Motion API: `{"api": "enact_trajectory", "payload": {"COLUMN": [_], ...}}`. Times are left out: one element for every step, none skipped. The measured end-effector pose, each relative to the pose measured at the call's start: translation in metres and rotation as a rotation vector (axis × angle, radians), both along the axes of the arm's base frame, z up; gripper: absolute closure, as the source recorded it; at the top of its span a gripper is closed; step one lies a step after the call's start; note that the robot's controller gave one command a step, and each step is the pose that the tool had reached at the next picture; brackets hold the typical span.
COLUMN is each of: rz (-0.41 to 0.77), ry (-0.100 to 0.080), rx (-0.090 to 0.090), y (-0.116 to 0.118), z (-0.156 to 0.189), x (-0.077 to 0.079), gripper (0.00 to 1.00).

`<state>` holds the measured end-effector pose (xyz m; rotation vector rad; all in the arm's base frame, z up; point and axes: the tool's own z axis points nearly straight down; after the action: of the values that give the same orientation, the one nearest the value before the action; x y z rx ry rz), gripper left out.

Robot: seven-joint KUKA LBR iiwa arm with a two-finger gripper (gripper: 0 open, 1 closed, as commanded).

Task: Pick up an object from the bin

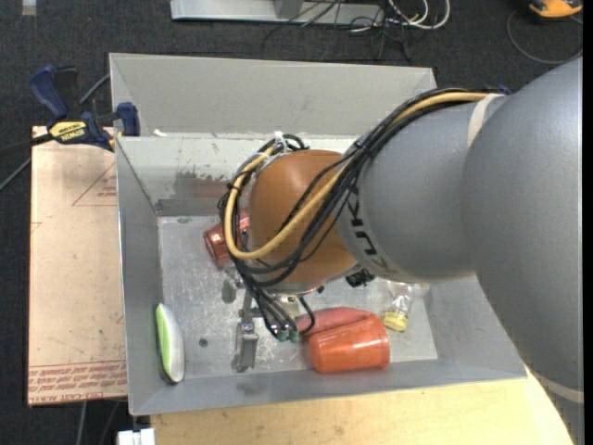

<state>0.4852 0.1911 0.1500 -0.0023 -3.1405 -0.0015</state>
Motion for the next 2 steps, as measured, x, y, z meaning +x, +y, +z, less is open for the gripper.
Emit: {"api": "enact_trajectory", "payload": {"rz": [0.000, 0.139], "ry": [0.000, -0.001], "rx": [0.000, 0.001], "y": [0.000, -0.056], "z": [0.000, -0.057], "x": [0.000, 0.021], "gripper": [0.00, 0.00]}}
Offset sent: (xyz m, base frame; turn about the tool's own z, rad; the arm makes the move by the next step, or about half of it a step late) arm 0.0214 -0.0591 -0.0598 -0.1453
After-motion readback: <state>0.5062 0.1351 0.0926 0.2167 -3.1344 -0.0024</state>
